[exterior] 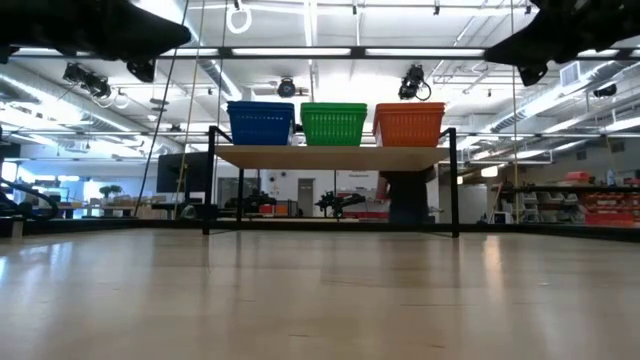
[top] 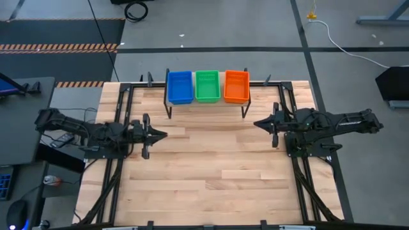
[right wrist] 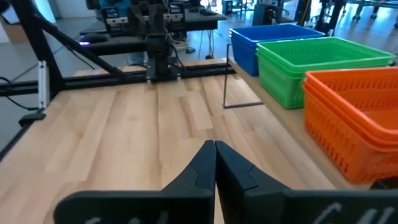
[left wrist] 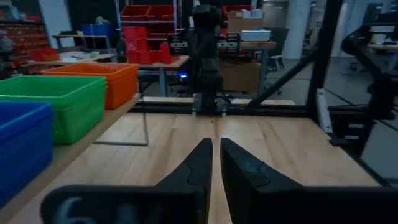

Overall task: Stack baskets on shelf by color
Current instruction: Return to Home Position

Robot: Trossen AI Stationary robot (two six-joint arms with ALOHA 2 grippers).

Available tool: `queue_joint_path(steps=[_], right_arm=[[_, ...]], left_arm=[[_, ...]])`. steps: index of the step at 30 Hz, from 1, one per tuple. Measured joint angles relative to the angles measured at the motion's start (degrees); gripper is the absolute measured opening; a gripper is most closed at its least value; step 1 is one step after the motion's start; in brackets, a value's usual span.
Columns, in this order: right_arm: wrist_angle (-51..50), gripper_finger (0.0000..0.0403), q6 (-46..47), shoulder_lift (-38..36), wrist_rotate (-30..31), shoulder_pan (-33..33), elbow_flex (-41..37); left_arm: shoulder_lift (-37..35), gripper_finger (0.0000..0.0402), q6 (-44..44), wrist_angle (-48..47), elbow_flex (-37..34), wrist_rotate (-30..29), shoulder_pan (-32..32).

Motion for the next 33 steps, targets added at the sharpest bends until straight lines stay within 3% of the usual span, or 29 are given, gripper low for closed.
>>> queue_joint_path(steps=[5, 12, 19, 28, 33], right_arm=[[2.75, 0.0009, -1.48, 2.41, 0.05, -1.59, 0.00], [16.31, 0.0007, -6.38, 11.98, -0.62, -8.00, 0.00], [25.33, 0.0007, -6.20, 22.00, -12.97, -16.87, 1.21], [25.70, 0.0008, -7.67, 30.68, -12.99, -18.83, 2.16], [26.94, 0.0009, -8.74, 31.02, -7.35, -18.85, 2.23]], left_arm=[[0.02, 0.0038, 1.96, 0.08, 0.01, 1.47, 3.06], [0.04, 0.0038, 4.63, 1.79, 0.00, 3.99, 10.84], [0.07, 0.0038, 0.55, 3.38, 0.02, 13.41, 18.97], [0.09, 0.0034, -2.50, 3.64, 0.02, 13.87, 16.62], [0.09, 0.0025, -2.49, 3.89, 0.02, 13.16, 15.51]])
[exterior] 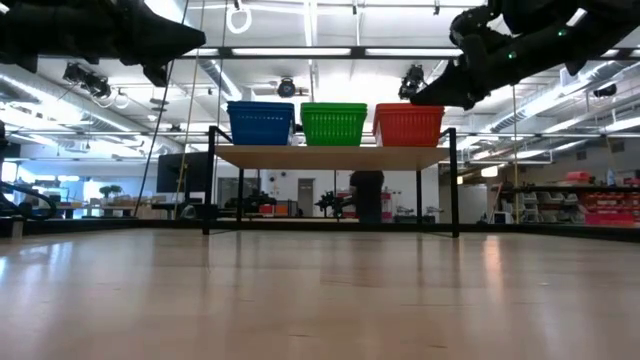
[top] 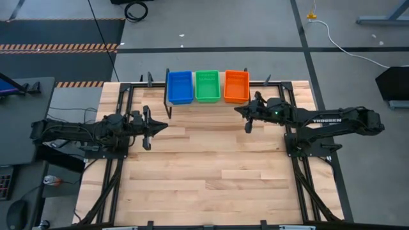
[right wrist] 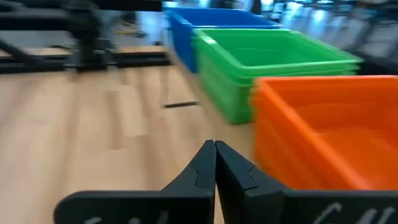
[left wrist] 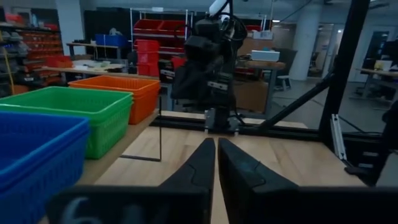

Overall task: Stack baskets on shelf by color
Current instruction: Return to Home Position

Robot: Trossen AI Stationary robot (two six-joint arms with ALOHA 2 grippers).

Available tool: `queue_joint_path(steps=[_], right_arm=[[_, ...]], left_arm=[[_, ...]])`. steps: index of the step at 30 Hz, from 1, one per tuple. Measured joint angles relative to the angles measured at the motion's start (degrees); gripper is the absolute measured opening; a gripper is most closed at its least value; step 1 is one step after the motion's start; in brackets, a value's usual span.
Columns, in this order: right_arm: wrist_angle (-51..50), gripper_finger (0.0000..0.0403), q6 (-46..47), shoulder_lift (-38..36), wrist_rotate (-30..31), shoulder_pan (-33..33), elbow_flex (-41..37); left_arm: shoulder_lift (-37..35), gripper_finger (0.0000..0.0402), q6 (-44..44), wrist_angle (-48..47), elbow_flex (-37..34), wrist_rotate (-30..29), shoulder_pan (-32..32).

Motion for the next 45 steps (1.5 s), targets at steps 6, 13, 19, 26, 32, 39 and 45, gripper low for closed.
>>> queue_joint_path(steps=[6, 13, 19, 26, 32, 39, 45], right_arm=[[-0.75, 0.0008, -0.74, -0.23, 7.60, -0.02, 0.00], [-2.66, 0.0008, -0.73, -0.23, 10.84, 0.00, 0.02], [-3.99, 0.0008, -0.73, -0.27, 15.77, 0.01, 0.02], [-4.04, 0.0008, -0.74, -0.29, 17.96, 0.03, 0.02], [-4.46, 0.0008, -1.14, -0.29, 19.21, 0.02, 0.02], [-5.37, 0.0008, -1.26, -1.08, 18.78, 0.19, 0.02], [-6.66, 0.0008, -2.08, -5.80, 11.53, 1.92, 0.41]], left_arm=[[0.02, 0.0024, 0.63, -0.51, 0.00, -0.11, 0.00], [0.02, 0.0019, 0.63, -0.91, 0.00, -0.14, -0.02], [0.02, 0.0022, 0.70, -0.97, 0.00, -0.12, -0.04], [0.02, 0.0022, 0.72, -1.31, 0.02, -0.13, -0.04], [0.02, 0.0017, 0.74, -1.30, 0.02, -0.13, -0.37], [0.02, 0.0020, 0.76, -1.31, 0.02, -0.11, -0.46], [-0.02, 0.0012, 0.26, -1.30, 0.02, -0.04, -0.44]])
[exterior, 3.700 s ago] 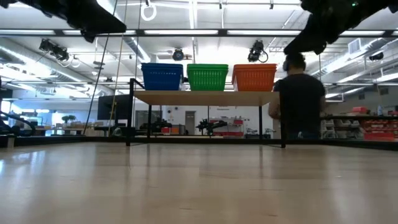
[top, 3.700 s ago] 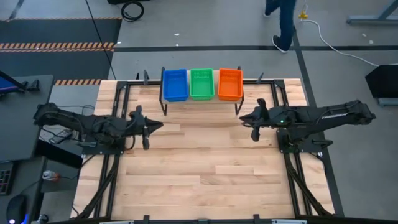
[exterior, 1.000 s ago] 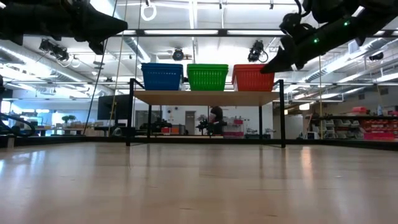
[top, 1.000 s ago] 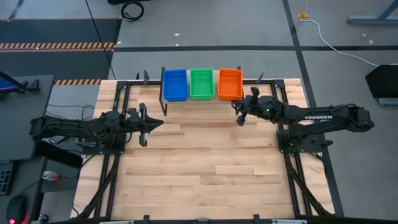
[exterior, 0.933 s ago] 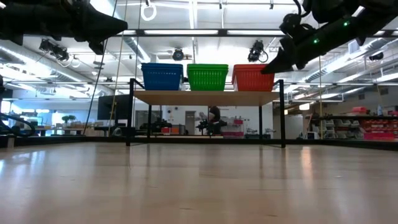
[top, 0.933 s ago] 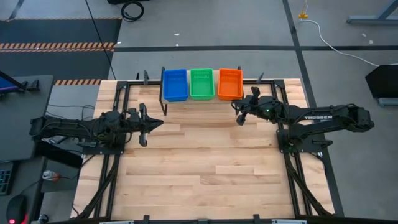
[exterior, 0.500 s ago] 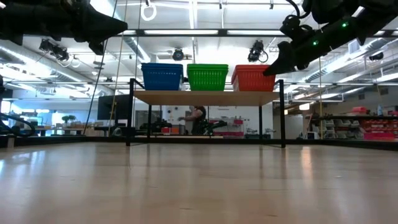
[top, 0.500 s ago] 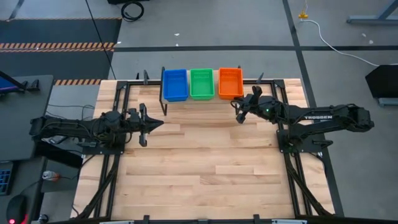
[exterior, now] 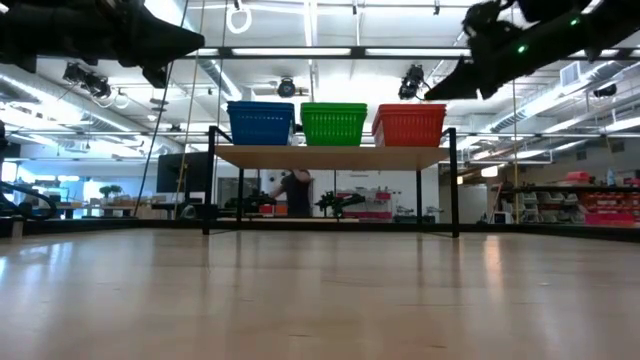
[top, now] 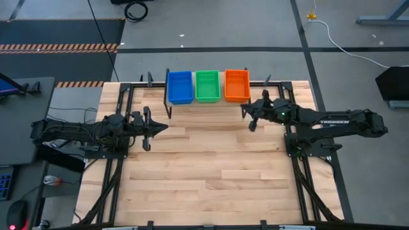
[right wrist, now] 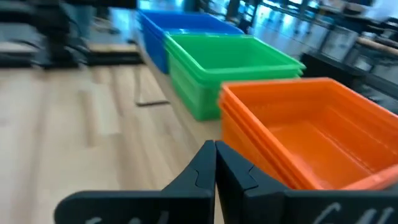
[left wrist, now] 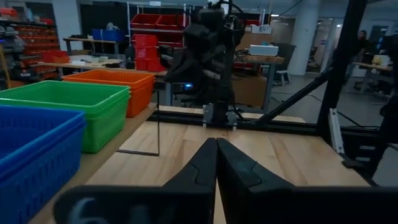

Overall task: Stack baskets on shelf by color
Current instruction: Return to Home Position

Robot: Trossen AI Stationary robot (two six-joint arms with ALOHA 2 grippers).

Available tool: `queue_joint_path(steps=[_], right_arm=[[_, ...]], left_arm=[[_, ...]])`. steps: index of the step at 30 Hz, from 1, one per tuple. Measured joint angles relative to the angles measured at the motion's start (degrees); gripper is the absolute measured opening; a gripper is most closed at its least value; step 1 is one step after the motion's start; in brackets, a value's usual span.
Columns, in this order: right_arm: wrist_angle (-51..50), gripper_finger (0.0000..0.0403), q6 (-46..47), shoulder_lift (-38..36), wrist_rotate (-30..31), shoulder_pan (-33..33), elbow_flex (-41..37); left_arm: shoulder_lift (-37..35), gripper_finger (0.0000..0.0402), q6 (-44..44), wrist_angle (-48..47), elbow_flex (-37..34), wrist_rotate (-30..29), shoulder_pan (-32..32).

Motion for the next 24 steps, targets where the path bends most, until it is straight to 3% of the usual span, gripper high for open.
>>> queue_joint_path(steps=[10, 15, 24], right_arm=[[-11.50, 0.0008, 9.58, -14.12, -12.52, 3.79, -1.34], [-11.06, 0.0008, 11.80, -20.01, -13.00, 6.84, -5.84], [-5.46, 0.0009, 12.99, -31.71, -14.00, 8.81, -17.06]], left_arm=[[-6.27, 0.0011, -0.42, -6.21, 0.02, 2.05, 0.07], [-10.49, 0.0011, -0.48, -10.75, -0.07, 3.25, 0.00], [-18.95, 0.0011, -2.72, -2.57, -10.65, 3.58, 0.08]])
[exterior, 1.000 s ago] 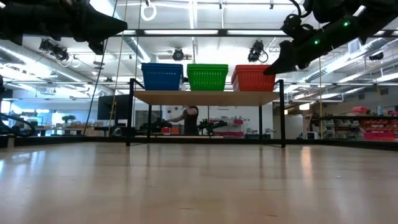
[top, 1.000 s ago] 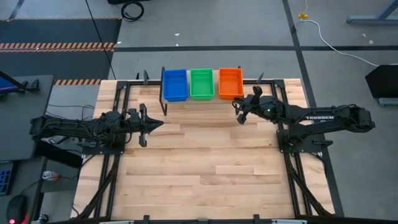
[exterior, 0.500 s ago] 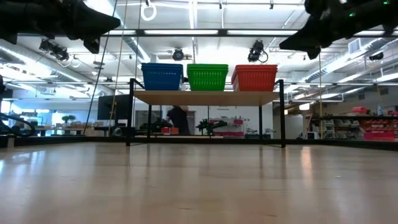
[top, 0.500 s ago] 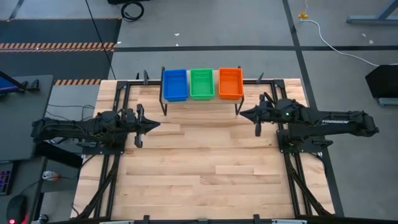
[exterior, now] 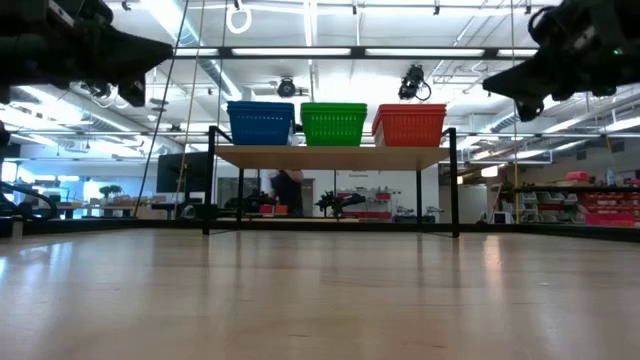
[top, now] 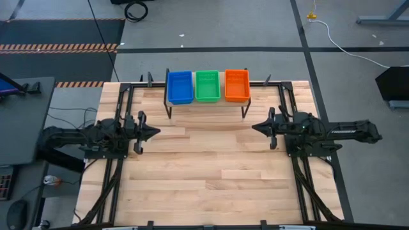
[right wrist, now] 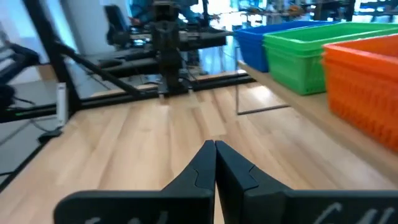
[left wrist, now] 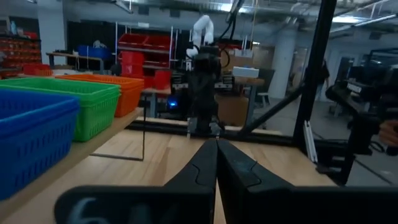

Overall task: Stack baskets on shelf by color
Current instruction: Return to Home Position

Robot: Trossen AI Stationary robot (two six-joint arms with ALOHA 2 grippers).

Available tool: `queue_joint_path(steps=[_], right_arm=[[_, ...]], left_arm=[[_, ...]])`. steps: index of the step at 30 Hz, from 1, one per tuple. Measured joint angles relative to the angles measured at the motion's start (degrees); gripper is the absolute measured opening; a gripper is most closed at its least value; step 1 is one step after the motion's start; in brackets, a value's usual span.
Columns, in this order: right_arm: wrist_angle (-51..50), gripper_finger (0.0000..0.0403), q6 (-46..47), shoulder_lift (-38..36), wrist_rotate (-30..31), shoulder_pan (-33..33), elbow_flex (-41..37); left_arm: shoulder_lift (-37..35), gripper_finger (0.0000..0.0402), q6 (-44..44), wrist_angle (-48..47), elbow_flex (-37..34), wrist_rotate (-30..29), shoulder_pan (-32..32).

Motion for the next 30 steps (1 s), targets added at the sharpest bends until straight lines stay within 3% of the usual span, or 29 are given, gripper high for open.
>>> queue_joint_path(steps=[13, 25, 30], right_arm=[[-6.38, 0.0010, 2.44, -16.81, -1.96, -0.02, -6.17], [-8.70, 0.0010, 2.60, -16.41, -2.19, 0.07, -6.17], [-8.79, 0.0011, 1.86, -16.41, -5.99, 0.09, -6.17]], left_arm=[[-11.66, 0.0011, -1.52, -10.07, -0.48, 0.28, 1.03], [-10.79, 0.0011, -2.41, -10.30, -2.34, -0.87, 0.95], [-10.76, 0.0011, -0.05, -13.19, -2.36, 0.68, 0.95]])
